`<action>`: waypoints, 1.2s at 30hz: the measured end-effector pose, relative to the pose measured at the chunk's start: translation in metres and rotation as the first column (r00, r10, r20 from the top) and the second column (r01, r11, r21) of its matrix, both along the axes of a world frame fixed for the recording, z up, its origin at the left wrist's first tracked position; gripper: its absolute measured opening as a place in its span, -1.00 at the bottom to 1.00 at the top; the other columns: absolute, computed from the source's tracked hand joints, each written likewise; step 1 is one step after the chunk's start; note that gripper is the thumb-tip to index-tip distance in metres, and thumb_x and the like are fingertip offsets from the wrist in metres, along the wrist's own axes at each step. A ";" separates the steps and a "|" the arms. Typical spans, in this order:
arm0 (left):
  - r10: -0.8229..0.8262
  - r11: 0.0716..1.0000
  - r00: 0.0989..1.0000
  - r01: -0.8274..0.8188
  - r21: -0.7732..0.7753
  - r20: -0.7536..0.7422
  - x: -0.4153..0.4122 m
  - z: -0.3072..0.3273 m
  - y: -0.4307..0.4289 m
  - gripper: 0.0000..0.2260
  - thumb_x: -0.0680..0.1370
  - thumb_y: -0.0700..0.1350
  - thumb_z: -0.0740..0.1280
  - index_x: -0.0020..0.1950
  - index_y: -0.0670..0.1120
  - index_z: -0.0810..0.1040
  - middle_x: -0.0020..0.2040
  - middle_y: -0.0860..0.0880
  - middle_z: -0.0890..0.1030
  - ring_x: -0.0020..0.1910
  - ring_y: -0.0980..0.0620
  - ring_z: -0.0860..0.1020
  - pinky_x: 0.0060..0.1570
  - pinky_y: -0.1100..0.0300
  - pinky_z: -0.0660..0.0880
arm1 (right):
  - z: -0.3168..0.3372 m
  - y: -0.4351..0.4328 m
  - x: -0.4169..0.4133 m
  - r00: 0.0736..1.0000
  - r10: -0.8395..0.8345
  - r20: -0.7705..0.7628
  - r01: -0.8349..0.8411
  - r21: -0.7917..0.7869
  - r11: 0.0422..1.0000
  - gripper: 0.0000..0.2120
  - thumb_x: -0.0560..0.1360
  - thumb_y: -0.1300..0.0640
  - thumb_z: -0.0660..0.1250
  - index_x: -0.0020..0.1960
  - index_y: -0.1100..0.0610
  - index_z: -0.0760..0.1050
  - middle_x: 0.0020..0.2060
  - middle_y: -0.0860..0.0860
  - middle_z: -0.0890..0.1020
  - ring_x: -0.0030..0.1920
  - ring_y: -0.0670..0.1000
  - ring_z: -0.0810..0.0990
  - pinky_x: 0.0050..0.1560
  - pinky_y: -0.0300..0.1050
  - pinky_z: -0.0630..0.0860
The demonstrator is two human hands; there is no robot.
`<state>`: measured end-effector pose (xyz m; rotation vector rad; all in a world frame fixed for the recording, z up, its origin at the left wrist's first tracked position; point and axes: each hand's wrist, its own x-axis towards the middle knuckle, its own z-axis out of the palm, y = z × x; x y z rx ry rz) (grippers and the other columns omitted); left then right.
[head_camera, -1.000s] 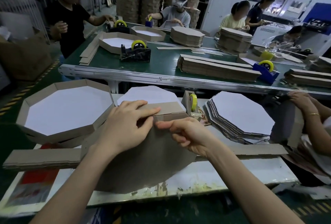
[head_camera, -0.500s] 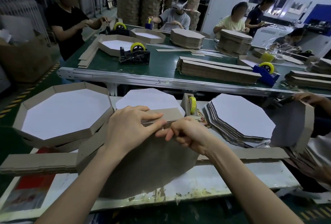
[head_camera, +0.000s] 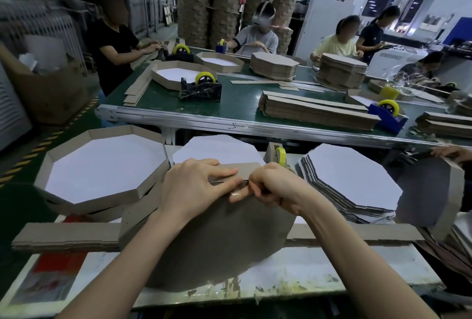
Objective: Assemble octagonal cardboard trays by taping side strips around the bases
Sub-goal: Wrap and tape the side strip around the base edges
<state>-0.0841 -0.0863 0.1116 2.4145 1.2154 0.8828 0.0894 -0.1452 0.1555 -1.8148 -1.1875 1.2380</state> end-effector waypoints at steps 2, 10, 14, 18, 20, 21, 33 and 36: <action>-0.003 1.000 1.000 0.003 0.010 -0.013 0.000 0.000 0.001 -0.61 0.43 0.47 0.15 0.08 0.37 0.60 -0.08 0.26 0.62 -0.04 0.12 0.55 -0.14 0.12 0.48 | 0.004 -0.001 -0.001 0.999 0.045 0.010 -0.045 -0.018 0.999 -0.75 0.34 0.35 0.08 -0.49 0.17 0.31 -0.15 0.45 0.62 -0.59 -0.05 0.11 -0.52 -0.26 0.09; 0.024 0.999 0.999 -0.023 0.026 -0.031 -0.012 0.000 0.009 -0.68 0.45 0.38 0.25 0.12 0.34 0.60 -0.04 0.25 0.62 -0.06 0.11 0.50 -0.24 0.18 0.30 | -0.013 -0.010 0.015 0.993 0.002 -0.114 0.018 0.167 0.986 -0.59 0.40 0.37 0.06 -0.55 0.10 0.40 -0.52 0.15 0.51 -0.61 -0.05 0.17 -0.52 -0.26 0.08; -0.028 0.996 0.989 0.039 0.075 -0.142 -0.007 0.003 0.001 -0.60 0.47 0.39 0.18 0.22 0.32 0.54 -0.02 0.23 0.59 -0.04 0.10 0.48 -0.18 0.16 0.36 | -0.010 0.010 0.038 0.978 -0.194 -0.082 0.210 0.414 0.886 -0.68 0.48 0.39 0.10 -0.27 0.22 0.58 -0.40 0.01 0.62 -0.46 -0.08 0.45 -0.46 -0.27 0.34; -0.014 0.994 0.974 0.038 0.106 -0.227 -0.009 0.001 -0.002 -0.50 0.47 0.38 0.20 0.35 0.23 0.47 0.16 0.23 0.56 0.08 0.06 0.49 -0.12 0.16 0.33 | -0.030 0.018 0.055 0.985 -0.007 0.172 -0.038 0.257 0.966 -0.75 0.67 0.09 0.17 0.25 0.05 0.56 0.07 -0.18 0.63 0.08 -0.22 0.57 0.17 -0.15 0.53; 0.004 0.996 0.977 0.016 0.093 -0.215 -0.013 0.000 -0.002 -0.45 0.46 0.37 0.23 0.39 0.17 0.46 0.23 0.20 0.55 0.14 0.05 0.50 -0.07 0.15 0.34 | -0.040 0.015 0.058 0.973 0.106 0.206 -0.137 0.142 0.980 -0.62 0.66 -0.13 0.14 0.29 0.07 0.54 0.02 -0.17 0.66 0.06 -0.24 0.58 0.22 -0.13 0.48; 0.008 0.997 0.978 0.009 0.081 -0.210 -0.016 0.001 -0.003 -0.42 0.45 0.37 0.24 0.42 0.16 0.43 0.25 0.18 0.54 0.17 0.06 0.49 -0.05 0.15 0.34 | -0.044 0.012 0.058 0.969 0.134 0.207 -0.159 0.109 0.981 -0.56 0.64 -0.20 0.12 0.25 0.07 0.56 0.05 -0.11 0.67 0.09 -0.22 0.58 0.25 -0.15 0.45; 0.025 0.995 0.861 0.028 0.096 -0.509 0.029 0.017 -0.014 -0.11 0.30 0.50 0.28 0.48 0.05 0.16 0.34 0.05 0.42 0.31 -0.01 0.40 0.18 0.02 0.37 | -0.036 0.004 0.047 0.945 0.260 0.199 -0.301 0.215 0.929 -0.61 0.66 -0.11 0.14 -0.28 0.03 0.40 -0.35 -0.05 0.38 -0.28 -0.09 0.34 -0.15 -0.07 0.28; 0.057 0.988 0.870 0.023 0.155 -0.490 0.029 0.016 -0.015 -0.30 0.33 0.53 0.20 0.29 0.10 0.34 0.16 0.11 0.53 0.14 0.03 0.52 -0.12 0.11 0.36 | -0.028 0.002 0.056 0.931 0.225 0.289 -0.307 0.281 0.909 -0.72 0.65 -0.05 0.20 -0.12 -0.01 0.61 -0.24 0.01 0.62 -0.22 -0.12 0.51 -0.14 -0.19 0.42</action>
